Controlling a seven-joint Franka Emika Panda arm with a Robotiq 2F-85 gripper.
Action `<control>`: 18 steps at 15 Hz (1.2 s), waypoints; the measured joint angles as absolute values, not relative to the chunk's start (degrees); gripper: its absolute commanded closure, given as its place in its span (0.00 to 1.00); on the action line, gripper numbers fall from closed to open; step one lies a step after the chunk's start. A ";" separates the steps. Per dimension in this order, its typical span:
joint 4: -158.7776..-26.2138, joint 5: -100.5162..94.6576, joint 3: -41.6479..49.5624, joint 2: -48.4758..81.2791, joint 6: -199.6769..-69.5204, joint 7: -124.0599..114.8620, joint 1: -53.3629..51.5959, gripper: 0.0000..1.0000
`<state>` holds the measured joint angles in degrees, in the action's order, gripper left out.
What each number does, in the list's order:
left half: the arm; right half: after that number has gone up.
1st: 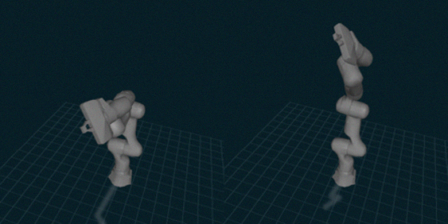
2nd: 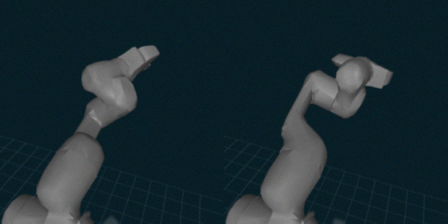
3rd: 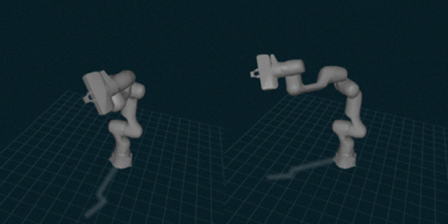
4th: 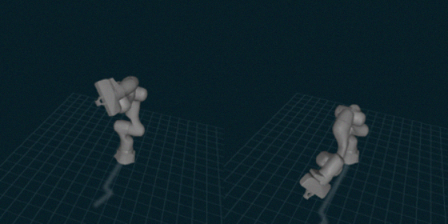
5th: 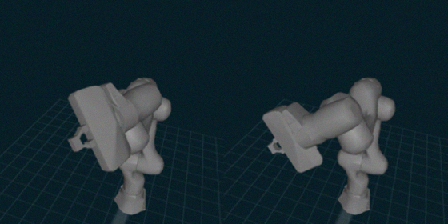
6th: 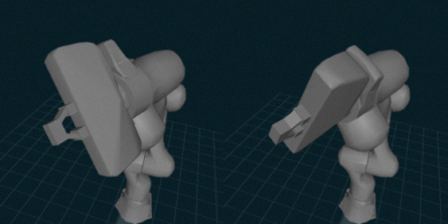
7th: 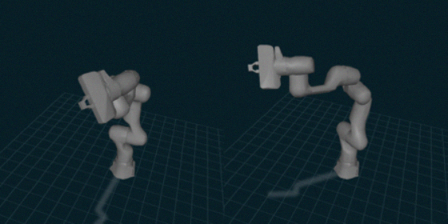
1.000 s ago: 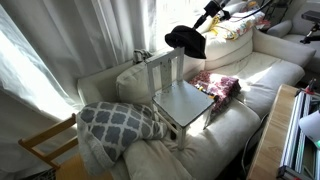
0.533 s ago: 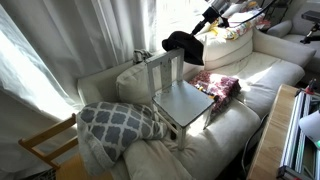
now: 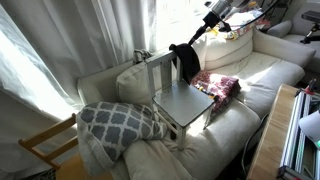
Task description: Hang the black hat on the backrest of the white chair
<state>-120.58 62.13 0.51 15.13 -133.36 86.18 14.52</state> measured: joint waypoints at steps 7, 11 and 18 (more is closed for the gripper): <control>-119.43 59.35 2.72 14.41 -133.22 85.67 13.42 0.00; -113.32 51.16 5.79 12.14 -129.45 83.82 13.63 0.00; -100.98 35.29 9.26 10.01 -119.20 78.41 14.58 0.00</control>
<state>-100.98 35.29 9.26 10.01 -119.20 78.41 14.58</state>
